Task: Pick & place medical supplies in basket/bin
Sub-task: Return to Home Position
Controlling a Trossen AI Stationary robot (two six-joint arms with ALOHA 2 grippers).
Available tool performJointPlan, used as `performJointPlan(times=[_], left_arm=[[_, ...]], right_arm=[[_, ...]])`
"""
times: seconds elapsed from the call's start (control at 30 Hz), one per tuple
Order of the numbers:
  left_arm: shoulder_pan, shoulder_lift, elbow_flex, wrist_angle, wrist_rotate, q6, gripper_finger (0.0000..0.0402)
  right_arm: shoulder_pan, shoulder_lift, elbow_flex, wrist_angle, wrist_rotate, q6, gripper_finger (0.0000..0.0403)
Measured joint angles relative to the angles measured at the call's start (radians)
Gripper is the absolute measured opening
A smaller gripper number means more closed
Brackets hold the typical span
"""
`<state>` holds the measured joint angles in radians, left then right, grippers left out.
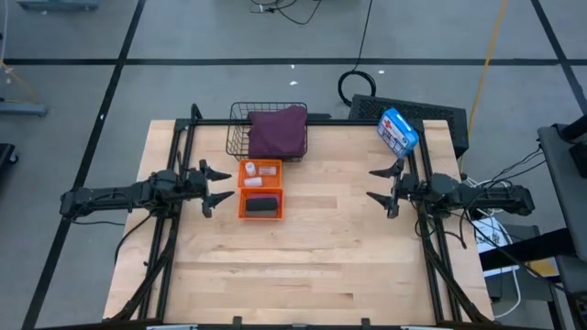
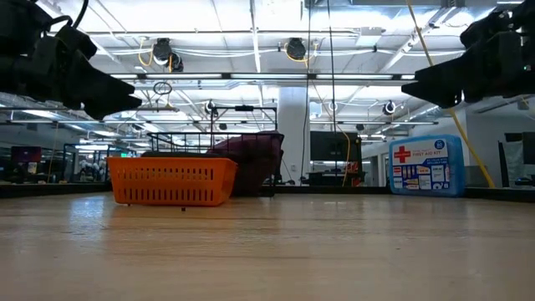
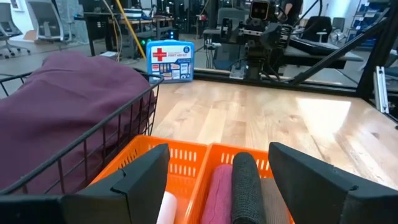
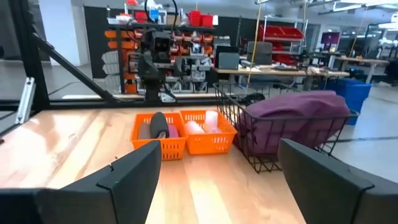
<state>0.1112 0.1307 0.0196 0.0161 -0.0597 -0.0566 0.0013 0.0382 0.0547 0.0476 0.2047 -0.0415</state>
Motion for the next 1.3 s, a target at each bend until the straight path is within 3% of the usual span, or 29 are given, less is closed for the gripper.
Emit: performJointPlan(times=[1.3], left_arm=[[0.0, 0.0, -0.001, 0.014, -0.002, 0.0, 0.0283]], right_arm=[[0.0, 0.016, -0.003, -0.006, 0.003, 0.003, 0.031]])
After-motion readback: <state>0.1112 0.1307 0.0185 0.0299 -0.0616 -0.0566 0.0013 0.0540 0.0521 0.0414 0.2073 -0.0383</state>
